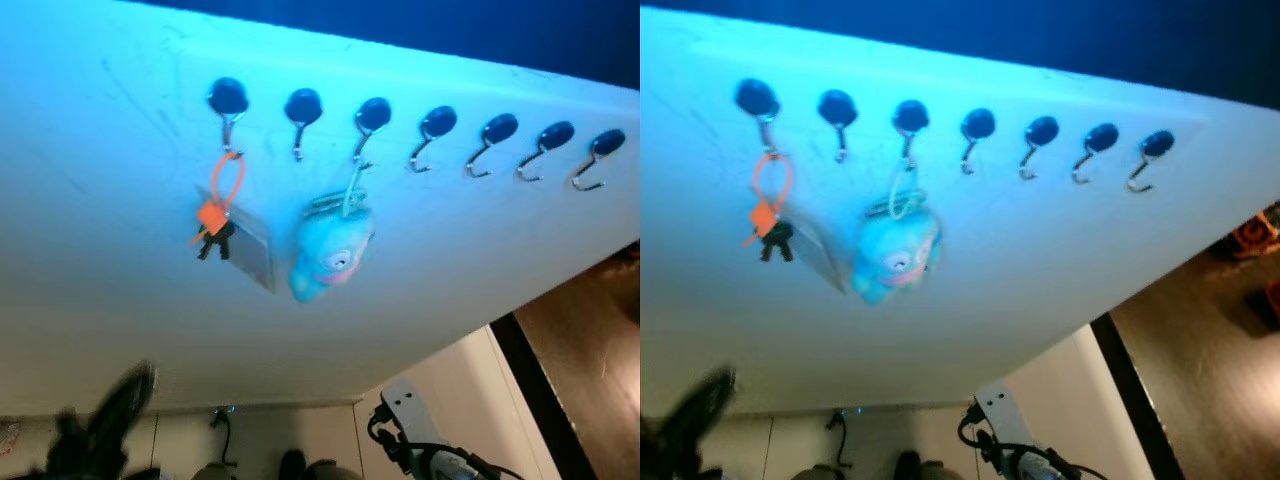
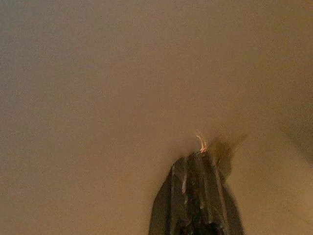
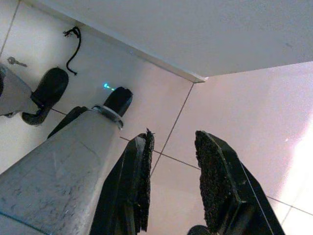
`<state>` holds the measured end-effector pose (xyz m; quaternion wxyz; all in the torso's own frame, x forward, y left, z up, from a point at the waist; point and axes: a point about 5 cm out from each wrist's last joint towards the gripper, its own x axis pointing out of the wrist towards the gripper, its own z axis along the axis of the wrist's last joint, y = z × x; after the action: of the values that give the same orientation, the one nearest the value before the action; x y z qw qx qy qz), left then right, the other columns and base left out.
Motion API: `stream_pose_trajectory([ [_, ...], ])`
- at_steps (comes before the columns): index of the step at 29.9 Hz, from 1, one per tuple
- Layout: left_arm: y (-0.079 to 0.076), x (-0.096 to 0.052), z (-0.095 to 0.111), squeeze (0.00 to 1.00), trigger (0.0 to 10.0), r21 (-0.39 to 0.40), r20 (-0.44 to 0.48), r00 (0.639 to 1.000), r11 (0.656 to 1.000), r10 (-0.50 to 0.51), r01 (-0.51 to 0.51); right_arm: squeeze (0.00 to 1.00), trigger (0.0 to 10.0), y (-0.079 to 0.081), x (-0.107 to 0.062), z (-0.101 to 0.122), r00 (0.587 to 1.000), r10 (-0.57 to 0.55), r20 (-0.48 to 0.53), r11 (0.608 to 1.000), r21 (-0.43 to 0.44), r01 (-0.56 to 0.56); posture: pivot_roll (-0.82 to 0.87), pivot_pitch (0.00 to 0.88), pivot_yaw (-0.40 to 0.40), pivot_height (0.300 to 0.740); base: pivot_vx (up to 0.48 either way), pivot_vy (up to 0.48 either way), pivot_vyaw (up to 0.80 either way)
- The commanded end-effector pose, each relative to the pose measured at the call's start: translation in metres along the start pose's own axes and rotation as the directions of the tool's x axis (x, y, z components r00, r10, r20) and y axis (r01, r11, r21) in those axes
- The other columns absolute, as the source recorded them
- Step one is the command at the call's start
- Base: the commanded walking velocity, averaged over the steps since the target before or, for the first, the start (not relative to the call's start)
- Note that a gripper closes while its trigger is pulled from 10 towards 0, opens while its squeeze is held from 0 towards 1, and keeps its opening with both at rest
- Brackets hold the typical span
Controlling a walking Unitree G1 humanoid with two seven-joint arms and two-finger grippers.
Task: Hang keys on a hook
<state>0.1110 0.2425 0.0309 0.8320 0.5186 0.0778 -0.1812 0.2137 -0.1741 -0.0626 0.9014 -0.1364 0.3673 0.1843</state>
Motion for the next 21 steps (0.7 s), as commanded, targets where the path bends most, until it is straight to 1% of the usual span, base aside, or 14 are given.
stream_pose_trajectory([
  [1,-0.033,0.002,-0.012,0.0,10.0,-0.215,-0.136,0.982,0.971,-0.131,0.099,0.0,10.0,-0.003,-0.005,-0.013,0.999,-0.021,-0.035,0.999,0.033,0.022,0.15,0.121,-0.127,0.74,0.0,0.0,0.0],
  [2,-0.033,0.002,-0.012,0.0,10.0,-0.215,-0.136,0.982,0.971,-0.131,0.099,0.0,10.0,-0.003,-0.005,-0.013,0.999,-0.021,-0.035,0.999,0.033,0.022,0.15,0.121,-0.127,0.74,0.0,0.0,0.0],
  [3,-0.044,0.012,-0.016,0.0,10.0,-0.365,-0.21,0.967,0.929,-0.143,0.058,0.0,10.0,-0.002,-0.005,-0.013,0.999,-0.022,-0.034,0.999,0.038,0.023,0.14,0.119,-0.127,0.74,0.0,0.0,0.0],
  [6,-0.044,0.012,-0.016,0.0,10.0,-0.365,-0.21,0.967,0.929,-0.143,0.058,0.0,10.0,-0.002,-0.005,-0.013,0.999,-0.022,-0.034,0.999,0.038,0.023,0.14,0.119,-0.127,0.74,0.0,0.0,0.0],
  [7,-0.05,0.027,-0.018,0.0,10.0,-0.479,-0.284,0.953,0.877,-0.108,-0.044,0.0,10.0,-0.001,-0.005,-0.013,0.999,-0.024,-0.03,0.999,0.048,0.025,0.13,0.116,-0.122,0.74,0.0,0.0,0.0],
  [9,-0.05,0.027,-0.018,0.0,10.0,-0.479,-0.284,0.953,0.877,-0.108,-0.044,0.0,10.0,-0.001,-0.005,-0.013,0.999,-0.024,-0.03,0.999,0.048,0.025,0.13,0.116,-0.122,0.74,0.0,0.0,0.0],
  [10,-0.055,0.044,-0.02,0.0,10.0,-0.589,-0.389,0.919,0.784,-0.059,-0.199,0.0,10.0,-0.001,-0.004,-0.013,0.999,-0.028,-0.025,0.998,0.061,0.03,0.12,0.112,-0.116,0.74,0.0,0.0,0.0],
  [11,-0.055,0.044,-0.02,0.0,10.0,-0.589,-0.389,0.919,0.784,-0.059,-0.199,0.0,10.0,-0.001,-0.004,-0.013,0.999,-0.028,-0.025,0.998,0.061,0.03,0.12,0.112,-0.116,0.74,0.0,0.0,0.0],
  [12,-0.061,0.057,-0.02,0.0,10.0,-0.644,-0.464,0.884,0.705,-0.052,-0.297,0.0,10.0,0.0,-0.004,-0.013,0.999,-0.035,-0.021,0.996,0.081,0.037,0.11,0.11,-0.111,0.74,0.0,0.0,0.0],
  [15,-0.061,0.057,-0.02,0.0,10.0,-0.644,-0.464,0.884,0.705,-0.052,-0.297,0.0,10.0,0.0,-0.004,-0.013,0.999,-0.035,-0.021,0.996,0.081,0.037,0.11,0.11,-0.111,0.74,0.0,0.0,0.0],
  [16,-0.069,0.066,-0.019,0.0,10.0,-0.667,-0.505,0.86,0.665,-0.071,-0.337,0.0,10.0,0.001,-0.004,-0.013,0.999,-0.04,-0.019,0.994,0.098,0.042,0.11,0.11,-0.11,0.74,0.0,0.0,0.0],
  [17,-0.077,0.071,-0.019,0.0,10.0,-0.685,-0.521,0.844,0.649,-0.122,-0.329,0.0,10.0,0.001,-0.004,-0.014,0.999,-0.042,-0.021,0.993,0.112,0.044,0.11,0.104,-0.104,0.74,0.0,0.0,0.0],
  [18,-0.077,0.071,-0.019,0.0,10.0,-0.685,-0.521,0.844,0.649,-0.122,-0.329,0.0,10.0,0.001,-0.004,-0.014,0.999,-0.042,-0.021,0.993,0.112,0.044,0.11,0.104,-0.104,0.74,0.0,0.0,0.0],
  [21,-0.088,0.071,-0.024,0.0,10.0,-0.71,-0.509,0.832,0.654,-0.22,-0.262,0.0,10.0,0.003,-0.004,-0.016,0.999,-0.045,-0.029,0.991,0.125,0.049,0.11,0.094,-0.095,0.74,0.0,0.0,0.0],
])
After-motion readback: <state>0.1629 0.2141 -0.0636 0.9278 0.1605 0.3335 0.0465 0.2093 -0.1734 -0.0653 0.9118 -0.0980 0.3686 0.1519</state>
